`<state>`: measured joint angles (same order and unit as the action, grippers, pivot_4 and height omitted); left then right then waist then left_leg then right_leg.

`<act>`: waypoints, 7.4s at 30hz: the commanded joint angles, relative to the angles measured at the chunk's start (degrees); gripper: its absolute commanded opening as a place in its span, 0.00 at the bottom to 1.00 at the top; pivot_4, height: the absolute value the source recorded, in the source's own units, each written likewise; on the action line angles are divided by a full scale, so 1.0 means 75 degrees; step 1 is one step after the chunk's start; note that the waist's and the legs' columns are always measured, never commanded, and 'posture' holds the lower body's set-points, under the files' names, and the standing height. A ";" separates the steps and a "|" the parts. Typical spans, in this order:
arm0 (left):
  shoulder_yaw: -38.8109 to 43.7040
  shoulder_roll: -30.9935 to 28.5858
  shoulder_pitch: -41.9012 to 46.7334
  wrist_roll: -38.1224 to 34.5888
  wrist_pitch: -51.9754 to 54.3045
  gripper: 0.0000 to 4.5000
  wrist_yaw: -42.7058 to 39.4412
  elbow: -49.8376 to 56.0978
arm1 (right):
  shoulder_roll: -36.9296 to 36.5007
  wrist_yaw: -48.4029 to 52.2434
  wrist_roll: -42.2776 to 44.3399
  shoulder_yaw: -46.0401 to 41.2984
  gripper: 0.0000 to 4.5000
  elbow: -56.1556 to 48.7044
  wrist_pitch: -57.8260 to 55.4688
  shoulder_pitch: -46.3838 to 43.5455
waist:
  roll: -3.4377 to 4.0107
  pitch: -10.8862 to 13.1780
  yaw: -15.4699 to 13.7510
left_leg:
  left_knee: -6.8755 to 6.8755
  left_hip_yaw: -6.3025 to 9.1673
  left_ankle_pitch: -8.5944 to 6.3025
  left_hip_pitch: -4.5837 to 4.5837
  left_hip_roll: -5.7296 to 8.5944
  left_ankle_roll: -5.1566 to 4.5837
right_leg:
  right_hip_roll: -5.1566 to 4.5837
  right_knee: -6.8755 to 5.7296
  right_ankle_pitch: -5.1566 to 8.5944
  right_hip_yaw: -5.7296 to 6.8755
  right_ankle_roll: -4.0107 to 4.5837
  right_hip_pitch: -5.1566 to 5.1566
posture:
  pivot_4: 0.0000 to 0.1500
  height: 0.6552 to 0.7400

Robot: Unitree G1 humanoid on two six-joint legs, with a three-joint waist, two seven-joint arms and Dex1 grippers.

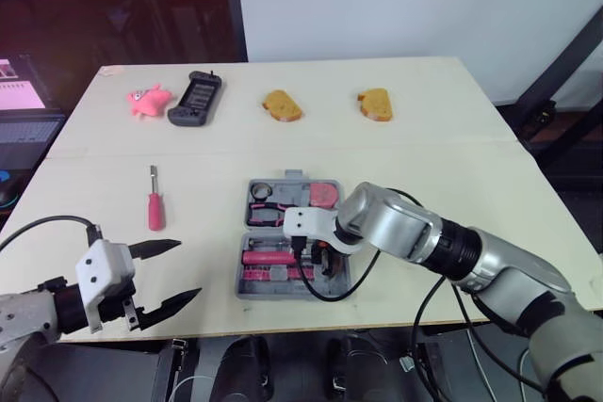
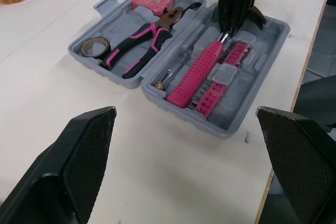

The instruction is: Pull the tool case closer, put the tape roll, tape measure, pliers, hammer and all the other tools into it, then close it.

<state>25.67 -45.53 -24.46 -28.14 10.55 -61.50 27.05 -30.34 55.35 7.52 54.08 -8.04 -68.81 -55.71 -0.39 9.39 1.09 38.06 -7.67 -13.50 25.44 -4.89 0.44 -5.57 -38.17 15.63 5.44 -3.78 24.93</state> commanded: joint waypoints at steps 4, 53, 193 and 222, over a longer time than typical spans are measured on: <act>0.0101 -0.0093 0.0094 -0.0024 -0.0014 1.00 -0.0055 -0.0012 | -0.0038 -0.0113 -0.0194 -0.0131 0.50 -0.0149 0.0209 -0.0144 | 0.0000 0.0000 -0.0001 | 0.0000 -0.0001 0.0000 0.0000 0.0000 0.0000 | 0.0000 0.0000 0.0000 0.0000 0.0000 0.0000 | 1.00 0.75; -0.0199 -0.0154 0.0675 0.0031 -0.0044 1.00 -0.0224 -0.0402 | 0.0819 -0.0019 -0.0869 -0.2499 0.02 0.1735 0.5122 0.3406 | -0.0019 -0.0012 -0.0018 | -0.0002 -0.0003 0.0003 -0.0017 0.0001 0.0004 | 0.0004 0.0007 0.0001 0.0010 -0.0002 -0.0035 | 1.00 0.75; -0.2329 0.0955 0.6437 0.1543 0.4910 0.10 0.4862 -0.4396 | -0.2056 -0.0570 0.4226 -0.7012 1.00 -0.1665 0.1858 0.2077 | -0.0119 0.0014 -0.0064 | 0.0009 -0.0001 0.0005 -0.0007 0.0012 0.0001 | -0.0001 0.0007 -0.0016 0.0018 -0.0029 -0.0045 | 1.00 0.75; -0.4899 -0.3282 0.6800 0.0905 0.4090 0.10 -0.2246 -0.0926 | -0.3636 -0.0010 0.4730 -0.7468 1.00 -0.3673 0.1611 0.4323 | -0.0095 0.0039 -0.0146 | 0.0006 0.0001 0.0000 0.0001 0.0012 -0.0003 | -0.0003 0.0017 -0.0012 0.0006 -0.0024 -0.0030 | 1.00 0.75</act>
<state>-10.58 -69.53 24.21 -21.91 40.26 -77.03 17.40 -56.36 55.00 42.14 0.29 -33.17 -57.13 -23.09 -1.10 9.68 -0.01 38.13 -7.65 -13.50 25.45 -4.80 0.41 -5.59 -38.04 15.54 5.48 -3.96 24.69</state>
